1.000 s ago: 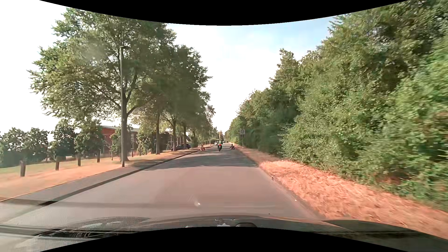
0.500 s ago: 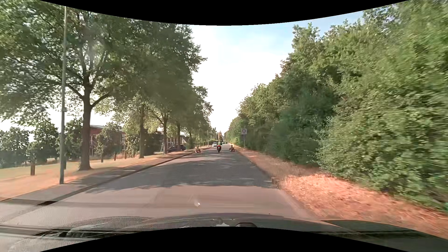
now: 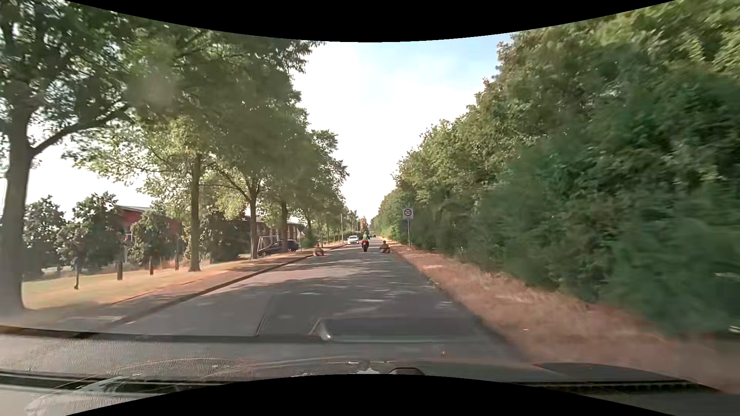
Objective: Follow the waypoints while adhering to traffic rules and regulations
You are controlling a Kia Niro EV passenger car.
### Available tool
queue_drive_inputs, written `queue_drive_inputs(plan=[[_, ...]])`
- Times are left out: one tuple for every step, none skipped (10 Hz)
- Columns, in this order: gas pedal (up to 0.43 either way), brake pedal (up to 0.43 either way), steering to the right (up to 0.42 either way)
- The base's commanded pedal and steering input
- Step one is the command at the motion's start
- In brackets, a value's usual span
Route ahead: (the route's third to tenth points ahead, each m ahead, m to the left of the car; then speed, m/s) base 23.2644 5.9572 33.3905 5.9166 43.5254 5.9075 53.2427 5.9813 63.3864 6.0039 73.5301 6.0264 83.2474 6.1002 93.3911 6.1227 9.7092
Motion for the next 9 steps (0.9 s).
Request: queue_drive_inputs(plan=[[0.138, 0.000, -0.014], [0.000, 0.000, -0.011], [0.000, 0.000, -0.004], [0.000, 0.000, 0.003], [0.000, 0.000, 0.004], [0.000, 0.006, 0.004], [0.000, 0.116, 0.003], [0.000, 0.195, 0.003], [0.000, 0.189, -0.003]])
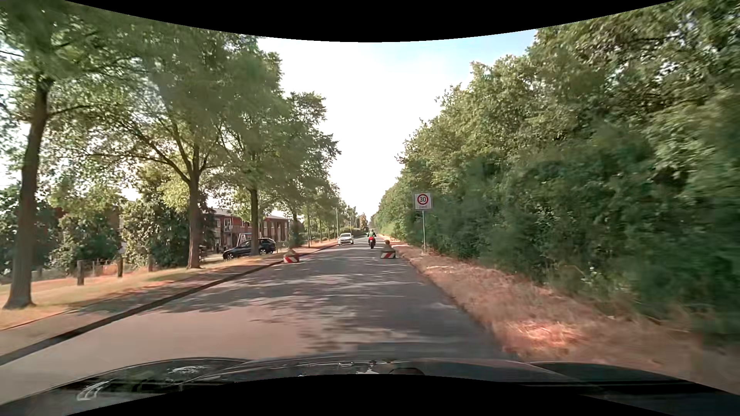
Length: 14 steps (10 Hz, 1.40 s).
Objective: Follow the waypoints while adhering to traffic rules and regulations
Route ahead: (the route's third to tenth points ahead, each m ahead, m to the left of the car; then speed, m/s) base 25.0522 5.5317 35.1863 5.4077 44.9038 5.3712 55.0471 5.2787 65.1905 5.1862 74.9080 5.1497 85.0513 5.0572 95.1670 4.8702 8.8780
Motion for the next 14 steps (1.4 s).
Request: queue_drive_inputs(plan=[[0.000, 0.165, -0.015], [0.000, 0.152, -0.022], [0.000, 0.146, -0.028], [0.000, 0.116, -0.039], [0.000, 0.024, -0.049], [0.000, 0.000, -0.054], [0.000, 0.000, -0.058], [0.047, 0.000, -0.062], [0.209, 0.000, -0.067], [0.240, 0.000, -0.068], [0.240, 0.000, -0.067], [0.240, 0.000, -0.067], [0.240, 0.000, -0.067], [0.240, 0.000, -0.065]])
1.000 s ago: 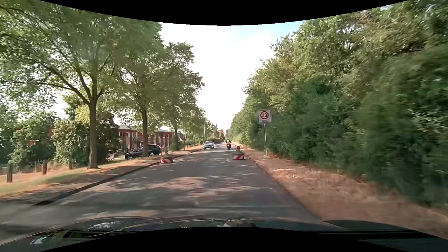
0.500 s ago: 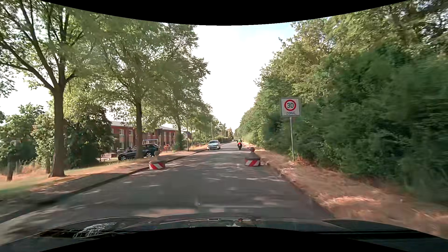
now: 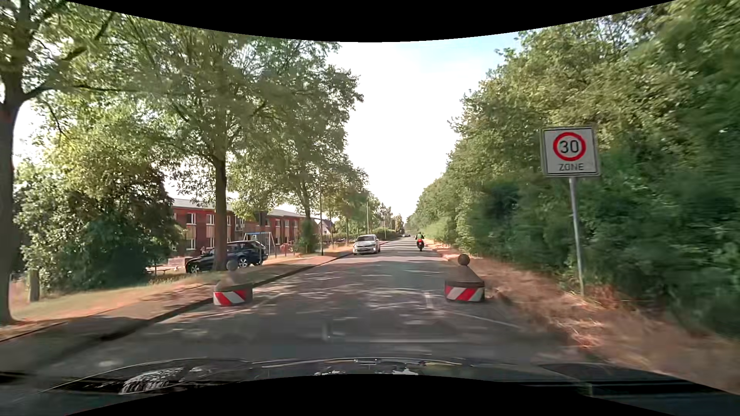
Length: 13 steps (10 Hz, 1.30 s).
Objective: Follow the waypoints while adhering to traffic rules and regulations
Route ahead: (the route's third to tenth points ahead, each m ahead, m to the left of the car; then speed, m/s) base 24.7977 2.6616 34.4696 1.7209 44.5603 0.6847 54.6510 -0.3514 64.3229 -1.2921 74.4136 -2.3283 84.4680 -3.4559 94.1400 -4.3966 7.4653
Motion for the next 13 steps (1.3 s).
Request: queue_drive_inputs(plan=[[0.240, 0.000, -0.059], [0.228, 0.000, -0.048], [0.228, 0.000, -0.030], [0.228, 0.000, -0.008], [0.220, 0.000, 0.010], [0.209, 0.000, 0.026], [0.209, 0.000, 0.050], [0.209, 0.000, 0.080], [0.197, 0.000, 0.104], [0.197, 0.000, 0.110], [0.197, 0.000, 0.107], [0.197, 0.000, 0.101], [0.189, 0.000, 0.091]])
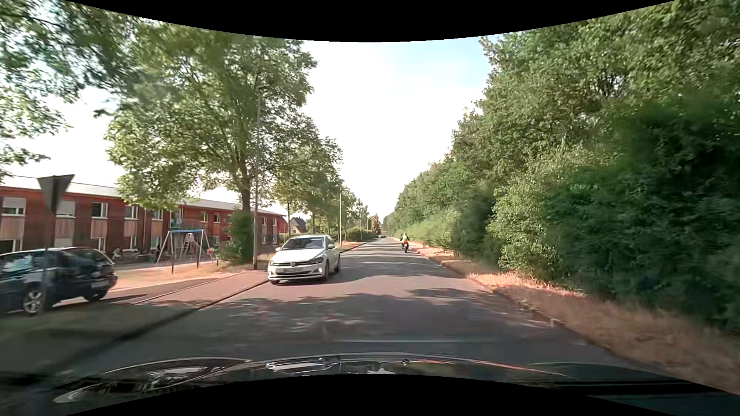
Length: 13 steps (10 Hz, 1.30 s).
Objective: Follow the waypoints while adhering to traffic rules and regulations
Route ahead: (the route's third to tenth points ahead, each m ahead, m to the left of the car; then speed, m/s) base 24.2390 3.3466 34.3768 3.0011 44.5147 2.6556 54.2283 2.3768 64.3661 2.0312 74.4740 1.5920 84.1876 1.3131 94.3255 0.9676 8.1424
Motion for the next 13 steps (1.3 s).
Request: queue_drive_inputs(plan=[[0.189, 0.000, 0.083], [0.177, 0.000, 0.066], [0.177, 0.000, 0.054], [0.177, 0.000, 0.043], [0.177, 0.000, 0.034], [0.177, 0.000, 0.029], [0.177, 0.000, 0.024], [0.177, 0.000, 0.016], [0.177, 0.000, 0.007], [0.177, 0.000, -0.002], [0.177, 0.000, -0.010], [0.177, 0.000, -0.016], [0.177, 0.000, -0.019]])
